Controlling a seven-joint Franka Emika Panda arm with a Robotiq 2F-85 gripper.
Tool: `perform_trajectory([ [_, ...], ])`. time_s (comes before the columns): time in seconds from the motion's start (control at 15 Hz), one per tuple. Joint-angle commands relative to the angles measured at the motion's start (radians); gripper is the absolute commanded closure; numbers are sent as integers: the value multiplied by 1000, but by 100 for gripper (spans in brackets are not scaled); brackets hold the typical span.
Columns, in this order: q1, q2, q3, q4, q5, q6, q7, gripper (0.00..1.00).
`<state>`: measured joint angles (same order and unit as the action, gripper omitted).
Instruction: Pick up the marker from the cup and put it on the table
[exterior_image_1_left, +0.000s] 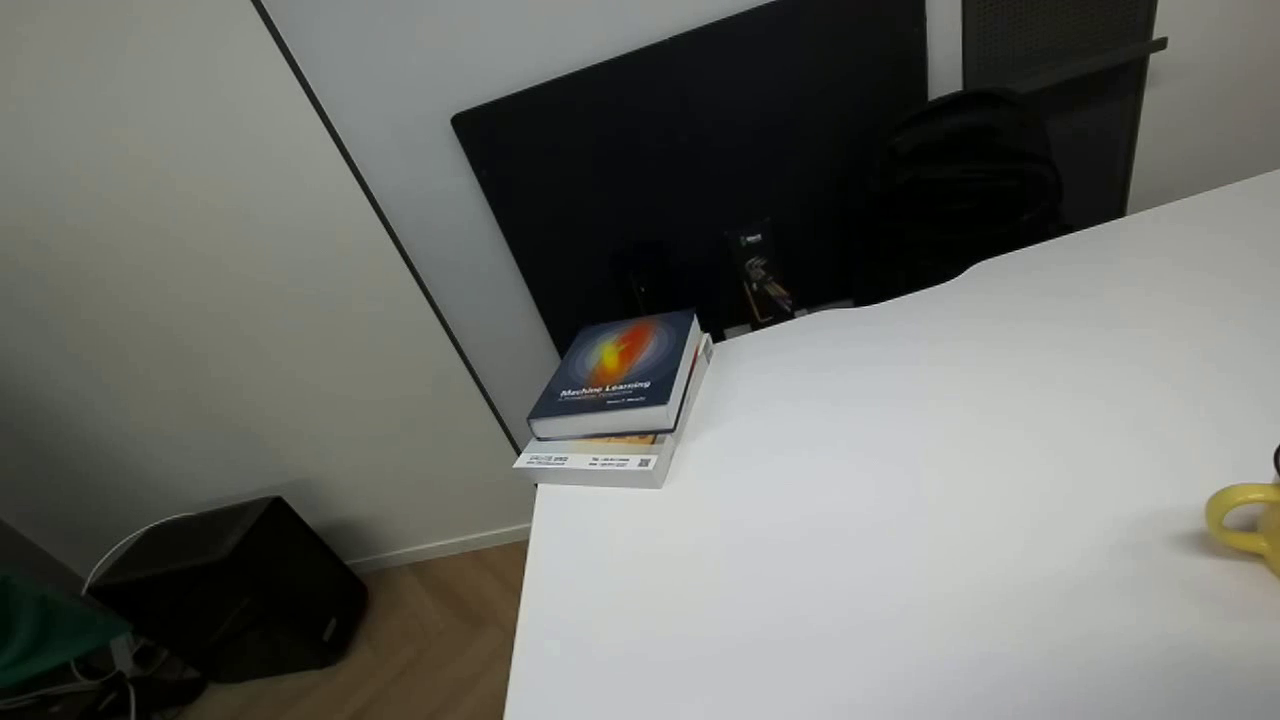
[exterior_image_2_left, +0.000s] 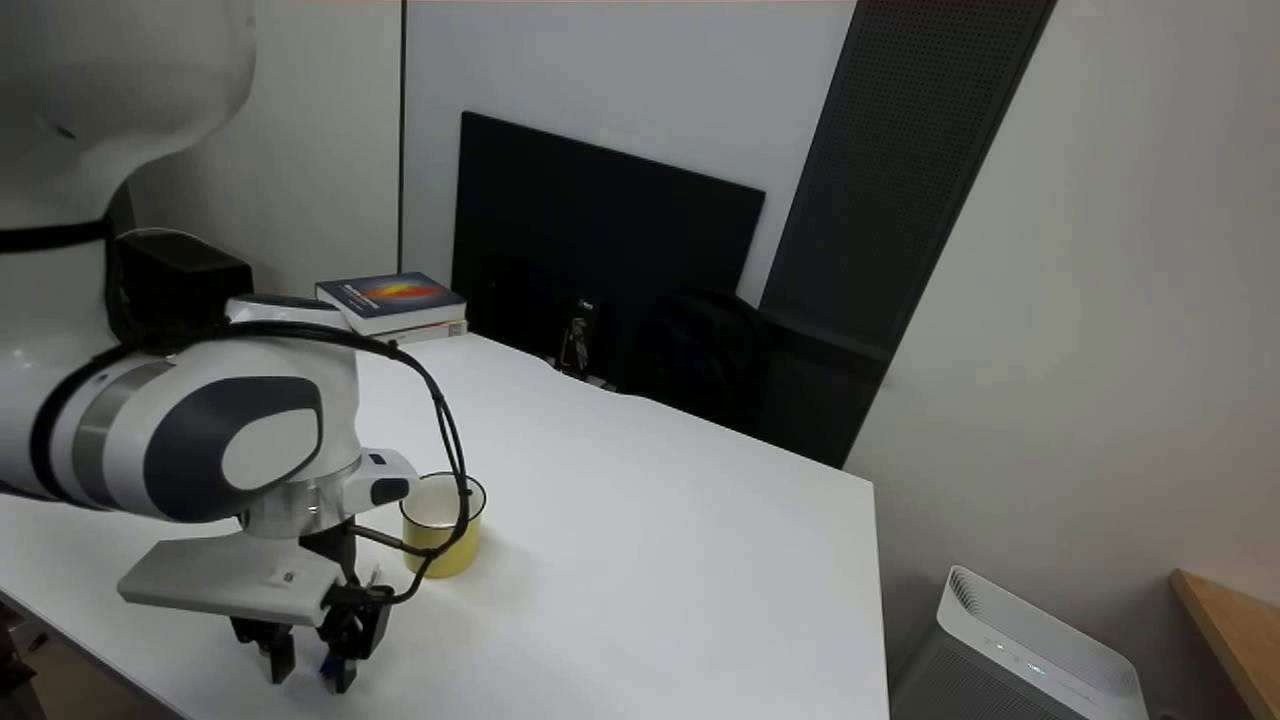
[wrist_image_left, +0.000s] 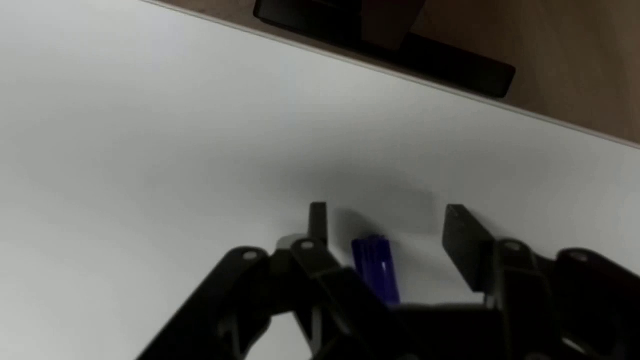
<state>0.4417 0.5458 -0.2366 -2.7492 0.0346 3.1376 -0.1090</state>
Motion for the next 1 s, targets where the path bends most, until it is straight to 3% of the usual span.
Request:
perform_trajectory([
  [0.0, -5, -49, -25, 10, -27, -81, 64, 8],
  [0.13, 1, -88, -52, 11, -32, -132, 91, 0],
  [0.27, 32, -122, -106, 18, -32, -181, 163, 0],
  [0.4, 18, -170, -125, 24, -35, -235, 241, 0],
  [0.67, -81, -265, -75, 25, -26, -314, 354, 0],
  [0.73, -90, -203, -63, 38, -81, -271, 326, 0],
  [0.93, -136, -246, -38, 36, -75, -297, 349, 0],
])
